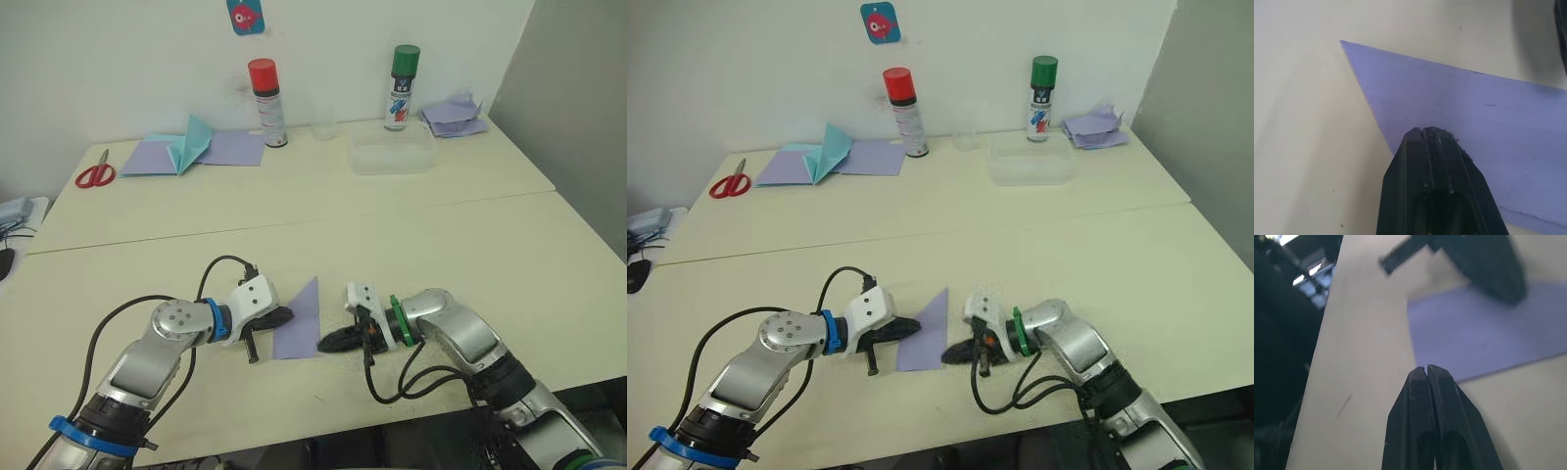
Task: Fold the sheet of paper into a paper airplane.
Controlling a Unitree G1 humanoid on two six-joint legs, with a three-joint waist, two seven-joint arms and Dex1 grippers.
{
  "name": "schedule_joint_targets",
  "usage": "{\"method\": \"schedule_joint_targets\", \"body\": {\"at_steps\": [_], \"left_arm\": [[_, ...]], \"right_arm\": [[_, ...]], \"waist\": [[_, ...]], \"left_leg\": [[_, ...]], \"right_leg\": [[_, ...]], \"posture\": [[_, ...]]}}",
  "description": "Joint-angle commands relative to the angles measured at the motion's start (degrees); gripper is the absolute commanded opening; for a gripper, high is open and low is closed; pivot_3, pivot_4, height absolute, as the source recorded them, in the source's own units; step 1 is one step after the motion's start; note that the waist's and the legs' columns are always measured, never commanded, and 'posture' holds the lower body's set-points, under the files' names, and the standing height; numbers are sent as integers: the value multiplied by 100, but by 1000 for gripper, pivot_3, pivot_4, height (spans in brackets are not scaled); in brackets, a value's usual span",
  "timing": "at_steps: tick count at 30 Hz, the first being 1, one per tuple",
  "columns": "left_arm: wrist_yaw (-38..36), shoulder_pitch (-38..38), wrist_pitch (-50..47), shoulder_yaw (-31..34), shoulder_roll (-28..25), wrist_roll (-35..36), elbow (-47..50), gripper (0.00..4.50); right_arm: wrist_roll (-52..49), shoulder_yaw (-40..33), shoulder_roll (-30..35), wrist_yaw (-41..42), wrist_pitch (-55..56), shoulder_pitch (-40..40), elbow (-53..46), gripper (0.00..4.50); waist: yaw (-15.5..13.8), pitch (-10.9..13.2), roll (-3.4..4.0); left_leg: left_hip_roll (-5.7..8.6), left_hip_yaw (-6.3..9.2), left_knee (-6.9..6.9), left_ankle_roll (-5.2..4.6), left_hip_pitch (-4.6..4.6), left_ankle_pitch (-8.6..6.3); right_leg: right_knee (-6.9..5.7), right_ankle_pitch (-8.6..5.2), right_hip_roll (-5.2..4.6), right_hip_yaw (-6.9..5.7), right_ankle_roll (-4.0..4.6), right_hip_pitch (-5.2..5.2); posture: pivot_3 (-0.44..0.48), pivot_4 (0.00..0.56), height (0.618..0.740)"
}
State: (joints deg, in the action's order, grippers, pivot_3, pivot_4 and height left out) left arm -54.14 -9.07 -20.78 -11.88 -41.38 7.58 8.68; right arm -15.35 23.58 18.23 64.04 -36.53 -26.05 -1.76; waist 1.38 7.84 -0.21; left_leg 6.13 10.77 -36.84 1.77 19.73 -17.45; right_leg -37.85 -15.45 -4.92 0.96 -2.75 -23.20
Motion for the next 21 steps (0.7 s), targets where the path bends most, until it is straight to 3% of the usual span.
{"method": "schedule_joint_targets", "body": {"at_steps": [1,5,10,16,21], "left_arm": [[-20,301,-182,-260,-116,-271,-359,0],[-21,291,-178,-251,-105,-263,-371,0],[-86,354,-4,-162,-128,-197,-384,0],[-359,264,38,688,-266,510,-182,0],[-810,6,132,980,-520,786,-540,1352]], "right_arm": [[129,-205,-305,-605,401,-181,-2,39],[656,42,-502,-1123,843,-247,570,39],[1125,564,-270,-948,1061,-196,825,39],[1199,646,-173,-1004,933,-81,784,39],[1168,667,-79,-976,900,71,623,0]], "waist": [[1,0,0],[6,0,0],[15,-1,3],[36,1,2],[18,15,-12]], "left_leg": [[0,0,0,0,0,0],[2,0,0,1,0,1],[3,-4,0,18,0,10],[-2,-4,3,18,0,9],[2,2,1,18,7,9]], "right_leg": [[0,0,0,0,0,0],[-1,0,0,0,1,-2],[-1,1,0,3,2,-3],[0,0,1,1,1,-5],[0,0,1,-3,2,-9]], "posture": [[0,150,740],[0,150,740],[0,150,740],[0,150,740],[0,150,740]]}}
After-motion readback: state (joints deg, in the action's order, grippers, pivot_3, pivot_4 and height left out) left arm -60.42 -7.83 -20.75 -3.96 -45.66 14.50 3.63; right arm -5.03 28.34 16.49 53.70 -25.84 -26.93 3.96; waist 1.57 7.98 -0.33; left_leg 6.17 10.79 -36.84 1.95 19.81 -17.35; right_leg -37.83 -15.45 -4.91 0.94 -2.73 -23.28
